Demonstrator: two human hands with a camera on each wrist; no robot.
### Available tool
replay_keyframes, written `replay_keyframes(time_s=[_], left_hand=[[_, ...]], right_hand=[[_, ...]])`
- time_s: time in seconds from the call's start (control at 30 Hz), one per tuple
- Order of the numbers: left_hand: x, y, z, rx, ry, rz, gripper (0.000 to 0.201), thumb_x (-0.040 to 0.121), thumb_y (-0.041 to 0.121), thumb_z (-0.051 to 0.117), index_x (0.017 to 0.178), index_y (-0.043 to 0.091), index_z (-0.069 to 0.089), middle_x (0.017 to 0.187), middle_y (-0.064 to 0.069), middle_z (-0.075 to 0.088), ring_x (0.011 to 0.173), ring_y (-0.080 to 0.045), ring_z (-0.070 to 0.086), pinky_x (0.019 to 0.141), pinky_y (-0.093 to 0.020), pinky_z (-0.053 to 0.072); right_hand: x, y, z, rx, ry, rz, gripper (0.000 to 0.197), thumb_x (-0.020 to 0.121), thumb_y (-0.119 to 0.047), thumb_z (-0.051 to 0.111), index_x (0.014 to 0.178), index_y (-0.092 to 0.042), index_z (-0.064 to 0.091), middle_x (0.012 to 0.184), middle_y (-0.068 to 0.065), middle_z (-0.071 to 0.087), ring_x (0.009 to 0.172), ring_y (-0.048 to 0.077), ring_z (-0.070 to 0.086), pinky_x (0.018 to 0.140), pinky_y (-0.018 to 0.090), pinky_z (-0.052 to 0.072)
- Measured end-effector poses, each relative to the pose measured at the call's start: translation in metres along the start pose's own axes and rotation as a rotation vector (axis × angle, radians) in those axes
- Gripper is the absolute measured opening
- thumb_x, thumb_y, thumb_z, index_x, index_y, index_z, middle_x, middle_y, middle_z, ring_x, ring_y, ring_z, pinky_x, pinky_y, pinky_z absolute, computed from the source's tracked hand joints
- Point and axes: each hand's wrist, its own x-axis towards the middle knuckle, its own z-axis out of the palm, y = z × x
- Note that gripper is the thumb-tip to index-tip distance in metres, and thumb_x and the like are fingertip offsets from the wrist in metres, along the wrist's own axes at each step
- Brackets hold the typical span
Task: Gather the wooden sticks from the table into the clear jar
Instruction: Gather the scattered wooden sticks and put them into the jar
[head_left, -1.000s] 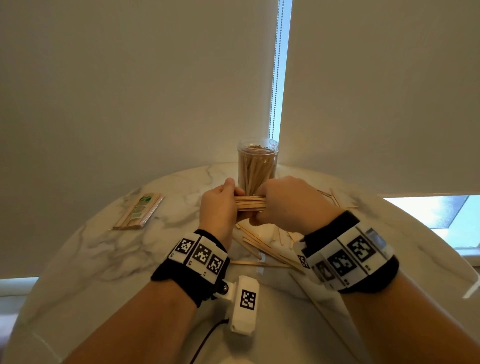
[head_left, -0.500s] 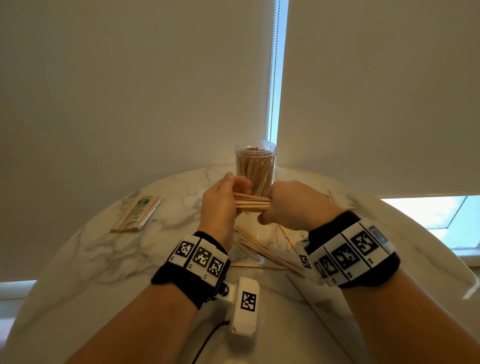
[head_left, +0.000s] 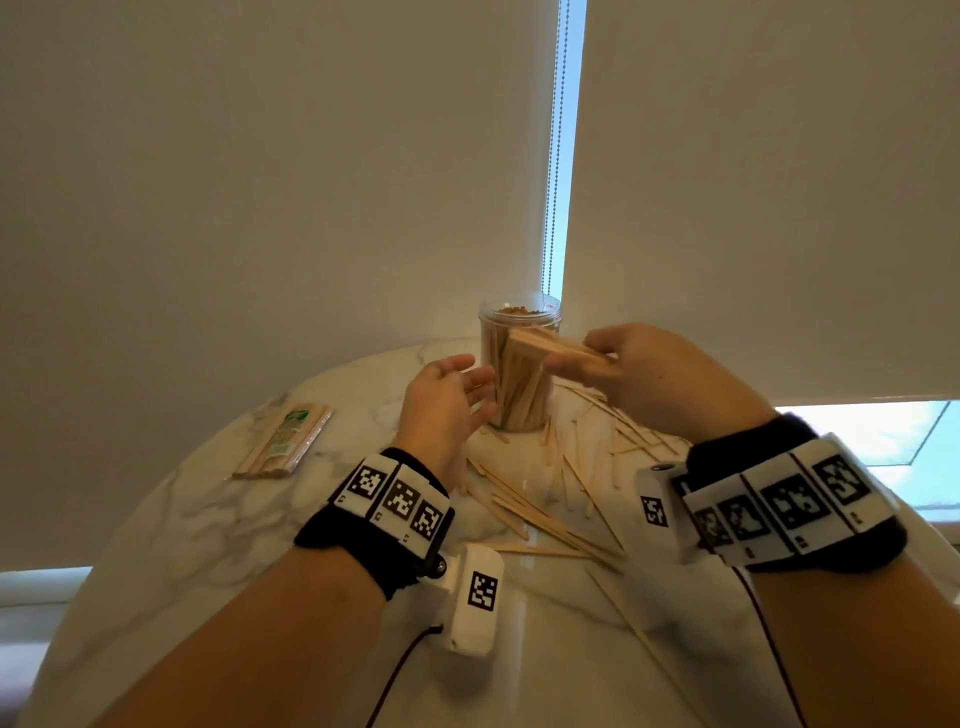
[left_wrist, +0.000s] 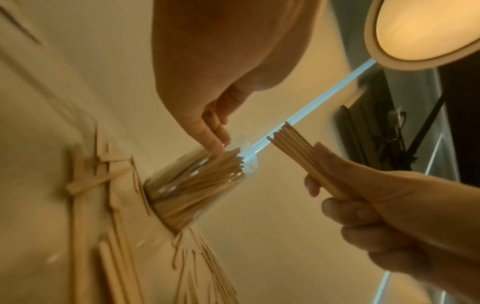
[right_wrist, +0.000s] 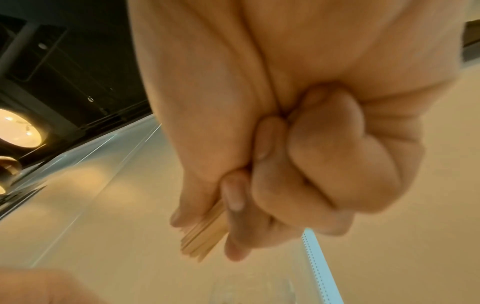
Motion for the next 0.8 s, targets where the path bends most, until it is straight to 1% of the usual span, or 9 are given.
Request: replay_keyframes(time_s=[0.1,0.23,0.3,0.4,0.47,0.53,0.63,0.73,0.8], left_hand=[[0.027,0.007,0.006,0.255,-0.111,-0.039,0.061,0.091,0.009,0.063,0.145,0.017,0.036,0.109,-0.009,0.061,0.095,-0.017,0.061,0.090,-0.039,0.056],[0.059,0.018,0.029,0.617,-0.159,0.042,0.132,0.060,0.047,0.091,0.156,0.030,0.001,0.152,-0.014,0.037,0.136,-0.033,0.042,0.111,-0.050,0.037],[0.071,0.018,0.041,0.699,-0.138,0.076,0.149,0.051,0.057,0.091,0.156,0.028,-0.010,0.156,-0.013,0.032,0.140,-0.034,0.036,0.113,-0.051,0.035],[0.089,0.007,0.050,0.672,-0.118,0.113,0.149,0.052,0.055,0.091,0.156,0.024,-0.011,0.155,-0.012,0.034,0.139,-0.033,0.039,0.112,-0.048,0.037],[0.097,-0.004,0.047,0.613,-0.151,0.159,0.136,0.058,0.048,0.092,0.155,0.022,0.001,0.146,-0.009,0.046,0.131,-0.028,0.049,0.106,-0.043,0.044],[0.100,-0.012,0.042,0.605,-0.166,0.206,0.124,0.058,0.048,0.090,0.151,0.021,0.014,0.134,-0.003,0.054,0.121,-0.023,0.056,0.101,-0.040,0.049],[0.100,-0.017,0.040,0.606,-0.151,0.241,0.122,0.050,0.054,0.087,0.147,0.021,0.021,0.132,-0.002,0.053,0.119,-0.023,0.056,0.101,-0.043,0.050],[0.100,-0.018,0.042,0.634,-0.128,0.246,0.114,0.061,0.046,0.088,0.148,0.018,0.020,0.137,-0.006,0.049,0.122,-0.027,0.054,0.104,-0.045,0.047],[0.101,-0.019,0.042,0.650,-0.121,0.245,0.111,0.063,0.044,0.088,0.148,0.017,0.021,0.136,-0.007,0.048,0.122,-0.029,0.053,0.104,-0.045,0.046]], right_hand=[[0.024,0.003,-0.020,-0.096,0.097,0.043,0.051,0.086,-0.072,0.048,0.086,-0.023,0.063,0.071,0.000,0.060,0.062,0.013,0.054,0.054,0.026,0.040],[0.084,-0.015,-0.042,-0.420,0.078,0.032,0.067,0.083,-0.077,0.047,0.089,-0.012,0.066,0.079,0.004,0.063,0.070,0.017,0.056,0.060,0.028,0.041],[0.117,-0.032,-0.045,-0.591,-0.018,0.041,0.077,0.081,-0.081,0.043,0.092,-0.008,0.064,0.088,0.005,0.065,0.082,0.022,0.060,0.078,0.034,0.051],[0.159,-0.043,-0.030,-0.935,-0.132,-0.023,0.061,0.087,-0.071,0.054,0.074,-0.012,0.056,0.090,0.000,0.062,0.080,0.022,0.055,0.088,0.039,0.052],[0.170,-0.048,-0.018,-1.183,-0.123,-0.135,0.048,0.082,-0.055,0.072,0.061,-0.017,0.050,0.082,-0.003,0.063,0.064,0.020,0.052,0.076,0.037,0.056],[0.175,-0.059,-0.019,-1.179,-0.163,-0.126,0.040,0.082,-0.044,0.077,0.062,-0.018,0.055,0.074,-0.006,0.058,0.065,0.020,0.056,0.065,0.030,0.053],[0.190,-0.079,-0.036,-1.187,-0.316,-0.035,0.047,0.080,-0.054,0.077,0.040,-0.032,0.066,0.063,-0.017,0.067,0.073,0.009,0.065,0.082,0.030,0.055],[0.196,-0.084,-0.042,-1.215,-0.346,0.019,0.040,0.076,-0.070,0.070,0.057,-0.035,0.075,0.063,-0.015,0.071,0.064,0.005,0.063,0.075,0.029,0.054],[0.191,-0.077,-0.038,-1.158,-0.310,-0.002,0.033,0.078,-0.062,0.074,0.069,-0.030,0.071,0.066,-0.007,0.066,0.061,0.009,0.058,0.065,0.027,0.050]])
